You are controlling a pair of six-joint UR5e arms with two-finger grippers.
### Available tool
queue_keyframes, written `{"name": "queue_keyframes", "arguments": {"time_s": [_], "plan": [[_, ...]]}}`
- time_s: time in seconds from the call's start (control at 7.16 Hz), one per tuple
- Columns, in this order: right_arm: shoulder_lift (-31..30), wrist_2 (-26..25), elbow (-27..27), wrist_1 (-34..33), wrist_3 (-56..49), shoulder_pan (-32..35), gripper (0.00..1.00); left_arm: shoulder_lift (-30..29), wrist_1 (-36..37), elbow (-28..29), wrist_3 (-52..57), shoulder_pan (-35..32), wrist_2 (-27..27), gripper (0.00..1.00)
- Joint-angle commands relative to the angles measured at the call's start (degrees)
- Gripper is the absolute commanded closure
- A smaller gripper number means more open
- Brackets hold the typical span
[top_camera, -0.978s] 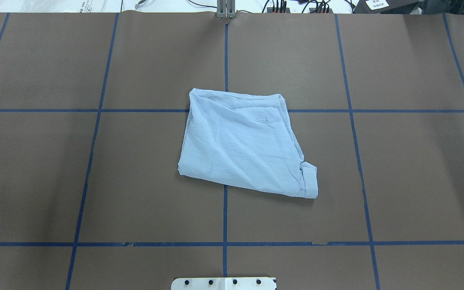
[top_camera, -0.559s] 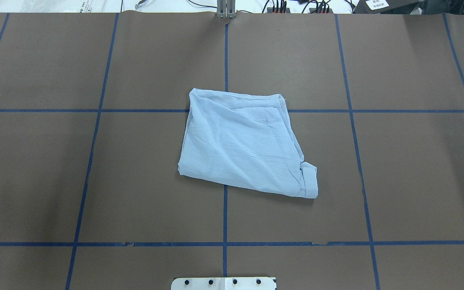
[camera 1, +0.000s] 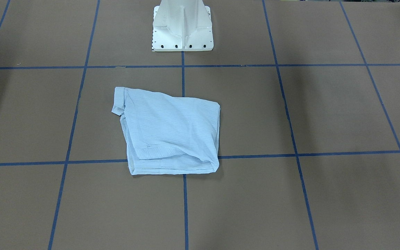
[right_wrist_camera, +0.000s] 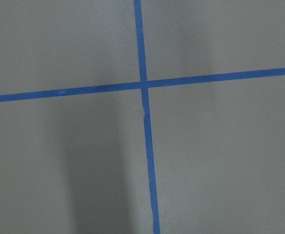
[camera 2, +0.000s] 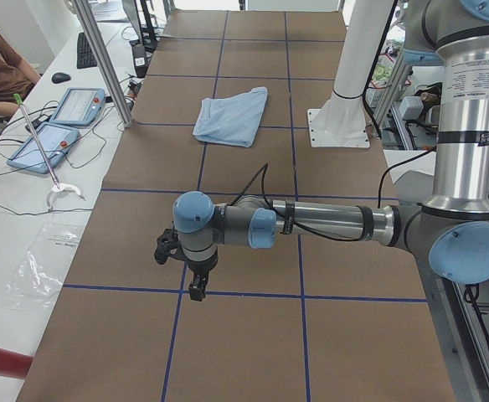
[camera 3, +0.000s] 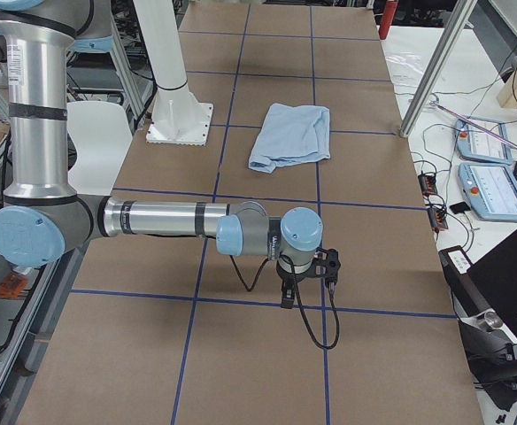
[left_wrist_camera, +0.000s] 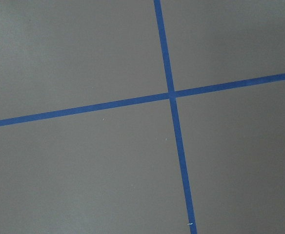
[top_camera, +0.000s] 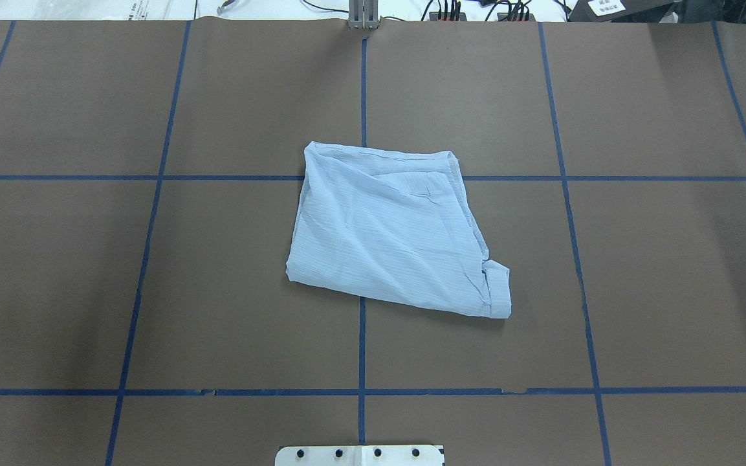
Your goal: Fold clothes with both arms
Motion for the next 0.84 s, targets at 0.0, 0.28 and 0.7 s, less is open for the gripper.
{"name": "queue_keyframes", "arguments": {"time_s": [0.0,0.28,0.7], "plan": [[0.03,-0.01,0.02,0.01,0.03,0.06,0.0,0.0,0.03,0.08,-1.01,0.09,-0.7,0.0],[0.03,-0.01,0.11,0.01,0.12,0.15,0.0,0.17,-0.05,0.08,-5.66,0.0,-4.21,0.0],[0.12,0.08,0.11,0.01,0.12,0.24,0.0,0.18,-0.14,0.08,-5.67,0.0,-4.22,0.0]]}}
